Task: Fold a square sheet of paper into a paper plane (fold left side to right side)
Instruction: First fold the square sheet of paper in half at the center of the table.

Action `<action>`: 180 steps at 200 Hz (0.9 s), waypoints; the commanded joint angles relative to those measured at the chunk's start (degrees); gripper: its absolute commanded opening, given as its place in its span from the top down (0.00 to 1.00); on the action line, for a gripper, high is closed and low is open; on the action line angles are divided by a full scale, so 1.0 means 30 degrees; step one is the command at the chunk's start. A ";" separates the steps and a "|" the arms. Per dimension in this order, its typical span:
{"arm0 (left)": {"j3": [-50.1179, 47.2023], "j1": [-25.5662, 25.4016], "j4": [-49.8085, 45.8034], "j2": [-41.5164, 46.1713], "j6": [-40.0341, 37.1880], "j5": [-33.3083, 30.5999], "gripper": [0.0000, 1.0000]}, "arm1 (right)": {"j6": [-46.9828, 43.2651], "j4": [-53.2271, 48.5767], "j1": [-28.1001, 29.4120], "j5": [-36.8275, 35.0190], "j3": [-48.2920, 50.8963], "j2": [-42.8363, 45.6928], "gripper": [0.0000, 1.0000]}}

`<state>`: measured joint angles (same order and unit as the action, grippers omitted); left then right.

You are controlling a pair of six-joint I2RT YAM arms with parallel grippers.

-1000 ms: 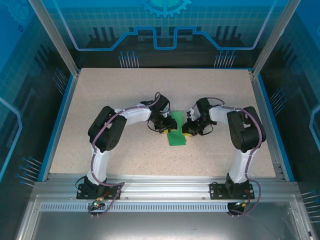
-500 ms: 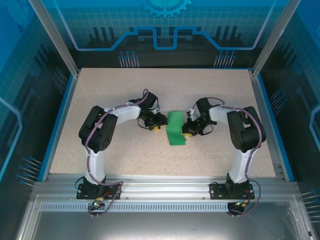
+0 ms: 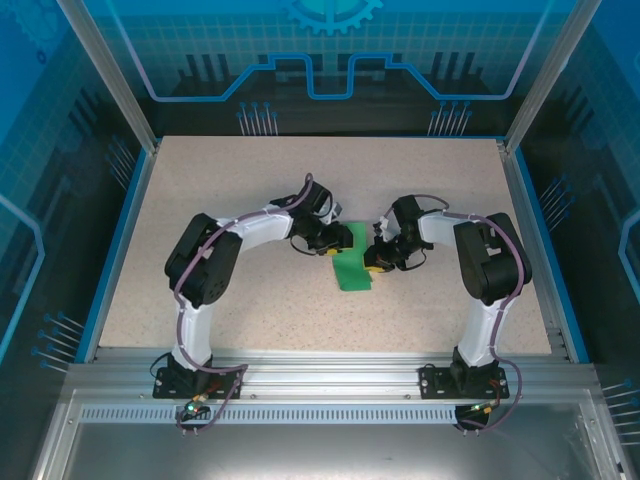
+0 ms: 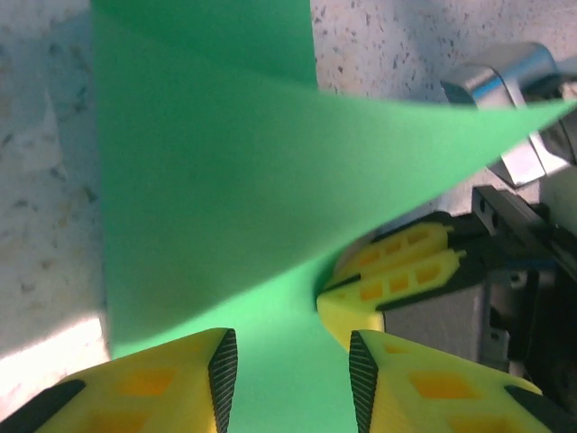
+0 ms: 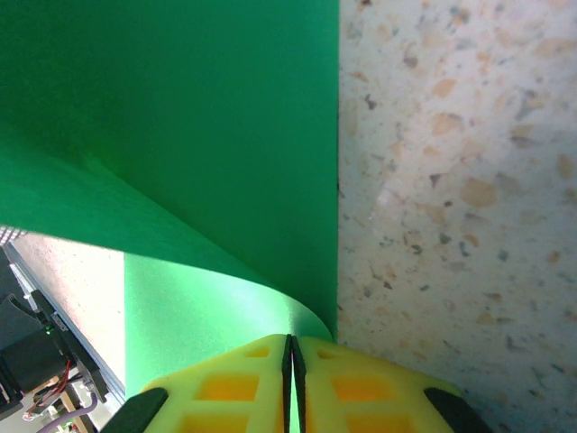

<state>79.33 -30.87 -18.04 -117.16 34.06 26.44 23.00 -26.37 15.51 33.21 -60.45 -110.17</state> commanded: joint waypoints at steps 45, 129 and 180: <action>0.2295 0.0240 -0.1415 -0.2345 -0.1041 -0.0621 0.58 | -0.0163 -0.1405 0.0179 -0.2780 0.0455 -0.1085 0.87; 0.1682 0.1431 -0.1794 -0.2481 -0.1348 -0.1503 0.57 | -0.0326 -0.1597 0.0186 -0.2985 0.0461 -0.1158 0.87; 0.2714 0.2635 -0.2071 -0.2876 -0.1540 -0.0885 0.56 | -0.0230 -0.1347 0.0173 -0.2667 0.0555 -0.1192 0.87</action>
<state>85.17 -26.22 -21.76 -123.74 31.27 25.61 22.81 -26.52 15.53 33.10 -60.47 -110.17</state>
